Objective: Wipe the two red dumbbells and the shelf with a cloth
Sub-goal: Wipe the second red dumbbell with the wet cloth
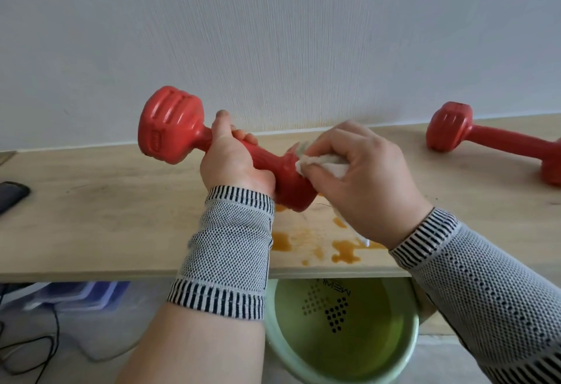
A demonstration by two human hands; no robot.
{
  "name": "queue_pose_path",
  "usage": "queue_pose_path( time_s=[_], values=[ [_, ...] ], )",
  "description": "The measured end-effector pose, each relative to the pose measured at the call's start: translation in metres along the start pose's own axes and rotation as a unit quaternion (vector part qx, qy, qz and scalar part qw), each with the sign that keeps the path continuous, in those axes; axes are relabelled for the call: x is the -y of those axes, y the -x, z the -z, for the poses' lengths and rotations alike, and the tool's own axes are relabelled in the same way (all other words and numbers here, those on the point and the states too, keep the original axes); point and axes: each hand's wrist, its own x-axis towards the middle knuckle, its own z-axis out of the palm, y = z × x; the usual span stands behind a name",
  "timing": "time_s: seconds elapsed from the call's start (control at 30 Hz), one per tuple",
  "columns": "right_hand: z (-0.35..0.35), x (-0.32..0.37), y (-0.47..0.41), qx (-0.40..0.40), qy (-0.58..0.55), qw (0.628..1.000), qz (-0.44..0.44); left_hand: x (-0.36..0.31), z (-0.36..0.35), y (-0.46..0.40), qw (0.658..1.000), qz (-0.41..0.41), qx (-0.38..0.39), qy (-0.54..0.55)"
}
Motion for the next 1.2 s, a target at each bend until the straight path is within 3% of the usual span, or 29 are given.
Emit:
queue_pose_path(
  time_s=[0.13, 0.3, 0.47, 0.63, 0.83, 1.0, 1.2],
  values=[
    [-0.004, -0.003, 0.003, 0.010, 0.026, 0.999, 0.036, 0.005, 0.004, -0.006, 0.999, 0.002, 0.001, 0.036],
    [0.000, -0.019, -0.010, -0.018, -0.009, 0.998, -0.052, 0.017, -0.004, -0.008, 0.997, -0.001, 0.022, 0.071],
    [-0.002, -0.014, -0.009, 0.002, 0.005, 1.000, 0.007, 0.014, -0.013, -0.010, 0.996, 0.001, 0.039, 0.078],
    [0.006, -0.025, -0.016, -0.012, -0.058, 0.994, -0.096, 0.018, -0.012, -0.009, 0.996, -0.040, 0.053, 0.062],
    [0.005, -0.015, -0.001, 0.037, -0.021, 0.998, -0.042, 0.020, -0.013, -0.002, 0.997, -0.026, 0.036, 0.070],
    [0.014, -0.026, -0.015, -0.010, -0.061, 0.992, -0.114, 0.027, -0.016, -0.001, 0.995, -0.042, 0.048, 0.073],
    [0.006, -0.018, -0.009, 0.051, -0.007, 0.997, -0.051, 0.025, -0.018, -0.004, 0.996, -0.044, 0.030, 0.073]
  ],
)
